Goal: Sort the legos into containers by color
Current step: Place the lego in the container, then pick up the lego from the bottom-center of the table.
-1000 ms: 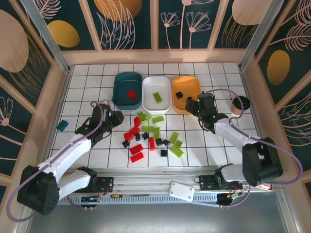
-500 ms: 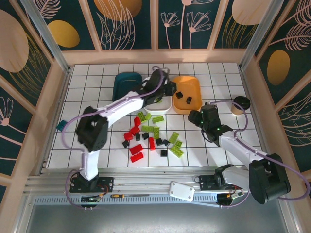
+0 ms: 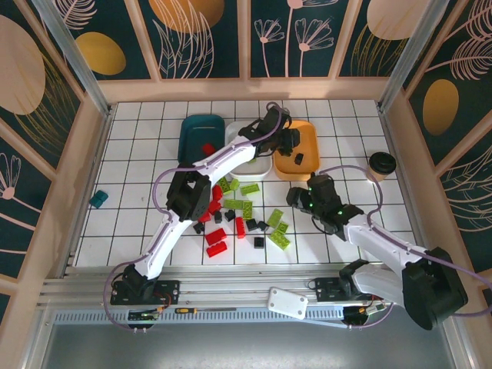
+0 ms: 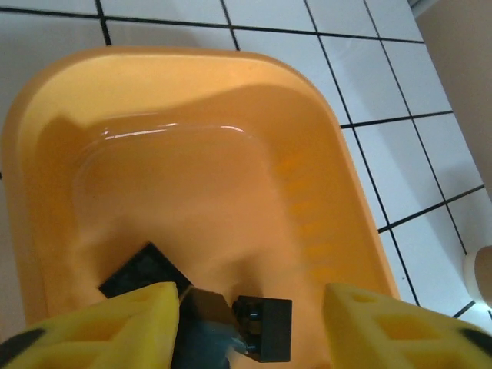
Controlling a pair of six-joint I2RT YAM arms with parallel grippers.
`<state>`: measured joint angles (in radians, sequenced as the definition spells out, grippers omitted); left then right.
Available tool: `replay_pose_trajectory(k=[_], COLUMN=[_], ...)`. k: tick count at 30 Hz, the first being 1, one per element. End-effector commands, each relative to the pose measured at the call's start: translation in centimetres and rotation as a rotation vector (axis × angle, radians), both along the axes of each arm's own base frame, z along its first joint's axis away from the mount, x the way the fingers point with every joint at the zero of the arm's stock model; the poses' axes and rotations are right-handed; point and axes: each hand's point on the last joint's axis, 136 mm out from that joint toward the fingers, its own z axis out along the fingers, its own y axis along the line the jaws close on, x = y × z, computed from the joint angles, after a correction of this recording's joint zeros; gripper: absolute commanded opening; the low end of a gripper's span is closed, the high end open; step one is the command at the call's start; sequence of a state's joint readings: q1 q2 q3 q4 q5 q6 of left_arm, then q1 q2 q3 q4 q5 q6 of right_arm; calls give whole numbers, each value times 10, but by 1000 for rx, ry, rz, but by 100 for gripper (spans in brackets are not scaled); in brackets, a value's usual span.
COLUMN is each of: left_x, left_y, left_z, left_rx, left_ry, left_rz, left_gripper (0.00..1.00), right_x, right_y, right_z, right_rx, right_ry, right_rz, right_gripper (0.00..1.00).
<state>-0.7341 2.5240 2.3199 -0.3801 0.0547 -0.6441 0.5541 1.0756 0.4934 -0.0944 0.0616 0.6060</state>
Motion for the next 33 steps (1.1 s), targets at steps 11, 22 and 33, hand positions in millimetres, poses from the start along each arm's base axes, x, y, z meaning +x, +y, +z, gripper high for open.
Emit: replay_pose_trajectory(k=[11,22,33], left_x=[-53,-154,-215], left_y=[17,129,234], left_z=[155,131,70], left_rx=[-267,-234,-75], left_ry=[-163,-181,-142], left_rz=[-98,-12,185], left_gripper=[98,98,99], right_x=[-95,-117,-123], right_y=[35,45,52], right_z=[-29,-58,-70], right_rx=[-62,-230,-348], right_ry=[207,258,303], right_rz=[248,341,418], right_gripper=[62,62,52])
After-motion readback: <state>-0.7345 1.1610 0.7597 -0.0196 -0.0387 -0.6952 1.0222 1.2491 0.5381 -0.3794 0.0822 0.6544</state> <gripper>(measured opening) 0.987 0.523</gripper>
